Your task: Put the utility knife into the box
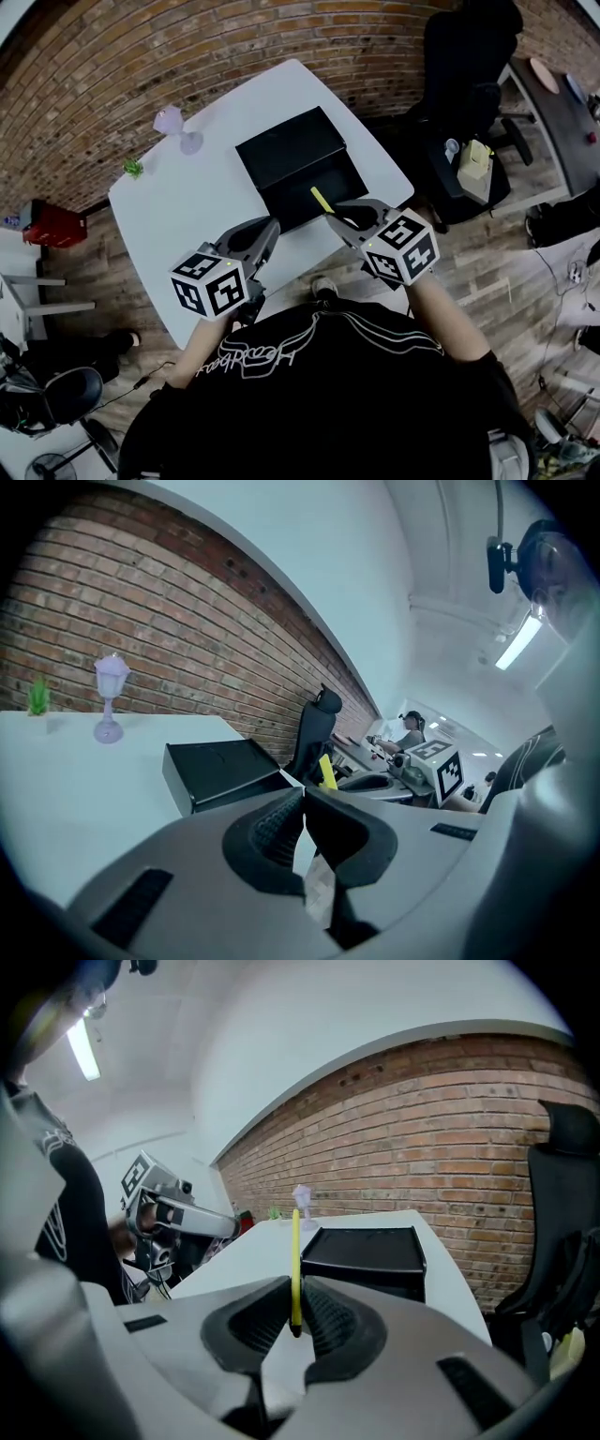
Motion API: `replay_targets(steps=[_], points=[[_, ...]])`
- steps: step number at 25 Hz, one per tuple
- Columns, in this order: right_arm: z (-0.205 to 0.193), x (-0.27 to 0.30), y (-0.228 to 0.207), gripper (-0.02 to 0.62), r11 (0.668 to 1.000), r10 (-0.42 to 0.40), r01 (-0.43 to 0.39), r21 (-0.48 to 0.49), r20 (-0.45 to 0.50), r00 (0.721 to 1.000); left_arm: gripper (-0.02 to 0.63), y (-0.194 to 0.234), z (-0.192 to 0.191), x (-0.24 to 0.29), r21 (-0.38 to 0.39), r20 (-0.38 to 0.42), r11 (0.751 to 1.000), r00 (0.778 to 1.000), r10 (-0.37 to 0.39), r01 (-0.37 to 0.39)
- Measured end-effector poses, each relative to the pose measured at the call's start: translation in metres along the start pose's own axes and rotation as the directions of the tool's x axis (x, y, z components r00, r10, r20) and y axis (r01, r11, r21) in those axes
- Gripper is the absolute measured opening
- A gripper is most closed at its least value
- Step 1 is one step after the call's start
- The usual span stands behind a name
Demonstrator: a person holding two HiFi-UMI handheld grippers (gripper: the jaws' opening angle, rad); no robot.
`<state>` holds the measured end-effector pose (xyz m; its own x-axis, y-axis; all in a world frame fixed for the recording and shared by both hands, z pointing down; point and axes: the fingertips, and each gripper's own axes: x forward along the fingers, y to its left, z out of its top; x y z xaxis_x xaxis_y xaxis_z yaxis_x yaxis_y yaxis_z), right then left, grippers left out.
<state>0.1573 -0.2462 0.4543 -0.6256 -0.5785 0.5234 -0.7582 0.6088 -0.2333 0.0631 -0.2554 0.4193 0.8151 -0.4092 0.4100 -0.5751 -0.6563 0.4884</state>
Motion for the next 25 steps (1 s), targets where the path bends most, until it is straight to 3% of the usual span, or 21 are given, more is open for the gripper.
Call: replay_targets(steps=[9, 18, 25], points=[[-0.015, 0.045, -0.031, 0.052, 0.986, 0.051, -0.078, -0.149, -0.177, 0.983, 0.032, 0.033, 0.004, 0.008, -0.069, 0.057, 0.993, 0.993, 0.104, -0.100], [-0.047, 0.096, -0.052, 0.052, 0.939, 0.072, -0.202, -0.278, -0.416, 0.907, 0.032, 0.065, -0.006, 0.014, -0.157, 0.082, 0.974, 0.981, 0.176, -0.162], [-0.062, 0.132, -0.065, 0.052, 0.905, 0.035, -0.248, -0.345, -0.522, 0.852, 0.032, 0.076, -0.007, 0.005, -0.180, 0.101, 0.961, 0.968, 0.232, -0.211]])
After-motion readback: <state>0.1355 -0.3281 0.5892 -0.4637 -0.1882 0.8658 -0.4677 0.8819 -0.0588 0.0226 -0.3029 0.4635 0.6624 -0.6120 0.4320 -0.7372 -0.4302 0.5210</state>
